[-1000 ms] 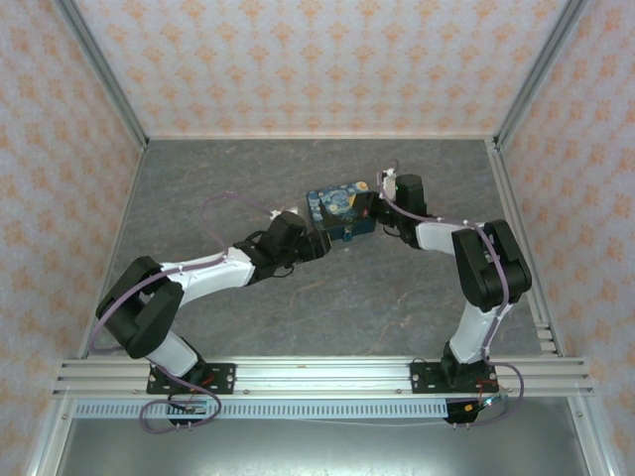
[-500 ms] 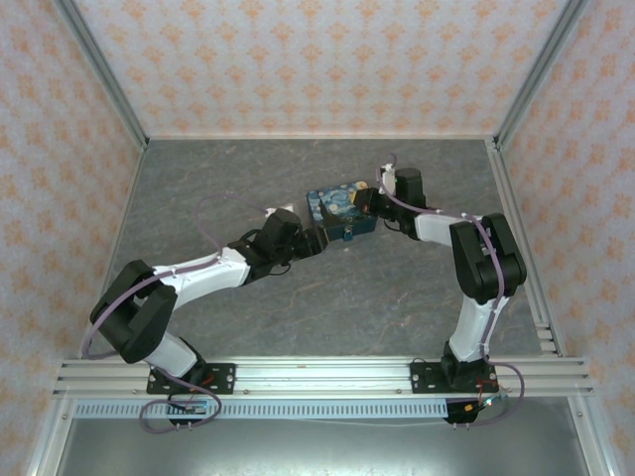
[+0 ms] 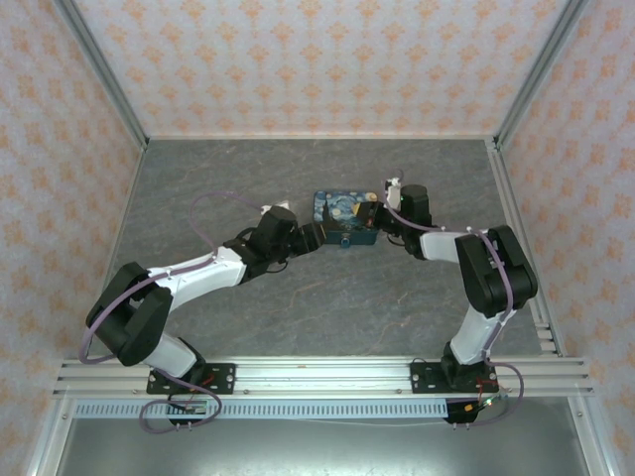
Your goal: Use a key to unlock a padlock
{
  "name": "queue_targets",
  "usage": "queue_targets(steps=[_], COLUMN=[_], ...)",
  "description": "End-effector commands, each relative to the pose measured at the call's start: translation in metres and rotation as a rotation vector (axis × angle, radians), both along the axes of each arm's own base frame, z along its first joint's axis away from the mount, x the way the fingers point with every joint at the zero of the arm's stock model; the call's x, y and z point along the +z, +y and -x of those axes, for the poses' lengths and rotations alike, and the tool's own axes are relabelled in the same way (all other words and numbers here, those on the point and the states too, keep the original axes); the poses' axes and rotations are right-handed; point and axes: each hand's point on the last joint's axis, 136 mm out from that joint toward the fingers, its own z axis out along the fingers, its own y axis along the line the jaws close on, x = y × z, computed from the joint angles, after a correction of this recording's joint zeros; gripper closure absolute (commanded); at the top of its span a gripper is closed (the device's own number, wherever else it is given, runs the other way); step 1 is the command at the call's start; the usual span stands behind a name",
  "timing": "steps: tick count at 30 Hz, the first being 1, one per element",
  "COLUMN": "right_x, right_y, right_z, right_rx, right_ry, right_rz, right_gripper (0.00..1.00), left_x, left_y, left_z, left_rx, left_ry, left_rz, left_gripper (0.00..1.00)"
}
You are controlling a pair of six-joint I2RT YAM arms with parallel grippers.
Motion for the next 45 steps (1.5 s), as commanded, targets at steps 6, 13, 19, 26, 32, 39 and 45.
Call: queue_targets(steps=[6,13,19,26,32,39,45], right_x=[-0.049,-0.046,-0.047,-0.049,-0.05,-0.052,-0.052], right_y=[0.02,0.029,0.033,0.033,0.031,0.03,0.031], right_z=[0.057,0.064,0.064,0.065,0.065,0.066,0.066], right_rx=[-0.021,-0.041,-0.05,-0.045,-0.053,-0.052,-0.049], right_ry=[0.218,0.208,0.21,0.207,0.204,0.208,0.208], right_rz=[0.012,0.023,0.029,0.04,0.052,0.057,0.056], right_gripper=[1.0,1.0,1.0,1.0,1.0,1.0,1.0], left_x=[-0.002,-0.014,-0.029,-0.038,-0.052,-0.061,-0.068], left_y=[-0.007,-0.011,-0.015,-0.028,-0.041,-0.052,-0.055], left_z=[0.004,0.005,0.007,0.015,0.016,0.009,0.001], left_rx=[-0.072,-0.123,-0.182,-0.265,-0.307,-0.324,-0.324], left_ry=[-0.044,-0.086,-0.144,-0.226,-0.222,-0.224,-0.22], left_rz=[0.037,0.032,0.0,-0.084,-0.114,-0.132,-0.168], left_gripper=[0.24,0.25,0.28,0.3,0.3,0.32,0.34])
